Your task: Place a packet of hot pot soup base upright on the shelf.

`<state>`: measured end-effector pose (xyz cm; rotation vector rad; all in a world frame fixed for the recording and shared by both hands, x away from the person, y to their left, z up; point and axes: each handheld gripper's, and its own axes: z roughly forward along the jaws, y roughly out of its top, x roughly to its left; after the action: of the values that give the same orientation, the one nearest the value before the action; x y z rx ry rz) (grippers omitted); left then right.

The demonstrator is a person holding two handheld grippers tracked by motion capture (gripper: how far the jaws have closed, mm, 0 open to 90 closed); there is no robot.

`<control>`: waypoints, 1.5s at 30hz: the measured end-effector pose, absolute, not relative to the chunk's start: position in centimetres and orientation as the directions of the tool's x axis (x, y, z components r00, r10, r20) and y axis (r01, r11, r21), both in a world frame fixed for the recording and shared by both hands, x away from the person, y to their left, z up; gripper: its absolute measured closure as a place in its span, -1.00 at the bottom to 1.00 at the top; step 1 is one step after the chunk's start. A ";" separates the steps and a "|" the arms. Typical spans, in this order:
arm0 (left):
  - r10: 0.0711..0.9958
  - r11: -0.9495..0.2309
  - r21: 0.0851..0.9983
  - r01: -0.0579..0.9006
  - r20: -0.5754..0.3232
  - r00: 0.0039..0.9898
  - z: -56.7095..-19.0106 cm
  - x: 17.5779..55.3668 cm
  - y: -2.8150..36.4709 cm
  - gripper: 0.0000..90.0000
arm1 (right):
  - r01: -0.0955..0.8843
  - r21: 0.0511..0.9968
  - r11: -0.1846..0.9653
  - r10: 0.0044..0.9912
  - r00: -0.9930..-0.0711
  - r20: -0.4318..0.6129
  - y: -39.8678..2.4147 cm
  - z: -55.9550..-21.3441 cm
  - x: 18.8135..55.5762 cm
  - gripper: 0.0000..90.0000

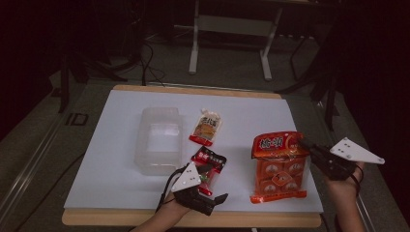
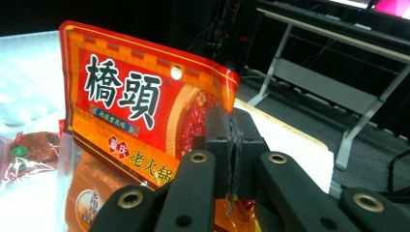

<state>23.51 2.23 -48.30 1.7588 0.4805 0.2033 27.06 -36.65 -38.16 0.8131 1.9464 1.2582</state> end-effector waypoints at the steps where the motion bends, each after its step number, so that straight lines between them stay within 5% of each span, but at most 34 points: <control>1: 0.417 -0.184 0.960 0.209 -0.117 0.901 -48.2 23.6 1.8 -0.97 | 0.137 0.933 0.334 0.787 -0.585 -0.196 -36.9 -38.1 26.8 0.96; 16: 0.351 -0.219 0.955 0.199 -0.113 0.930 -47.7 27.0 -3.3 -0.87 | 0.093 0.953 0.289 0.784 -0.594 -0.180 -38.3 -37.9 23.2 0.96; 26: 0.291 -0.220 0.971 0.089 -0.022 0.956 -47.5 29.0 -8.1 -0.82 | 0.089 0.951 0.295 0.784 -0.591 -0.188 -38.6 -37.8 22.5 0.95; 27: 0.286 -0.200 0.975 0.098 -0.038 0.958 -47.6 29.2 -8.4 -0.67 | 0.089 0.953 0.291 0.785 -0.591 -0.184 -38.7 -37.8 22.4 0.95; 33: 0.244 -0.207 0.974 0.094 -0.042 0.969 -47.8 30.0 -10.2 -0.65 | 0.082 0.949 0.303 0.778 -0.597 -0.196 -38.7 -37.8 22.3 0.95; 45: 0.169 -0.209 0.970 0.126 -0.091 0.981 -48.5 31.2 -11.3 0.10 | 0.087 0.947 0.310 0.773 -0.603 -0.197 -38.5 -37.6 22.2 0.95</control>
<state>31.17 -11.34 -48.47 1.7866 0.2178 0.0395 22.21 -38.52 -37.63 0.7622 1.9191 1.3291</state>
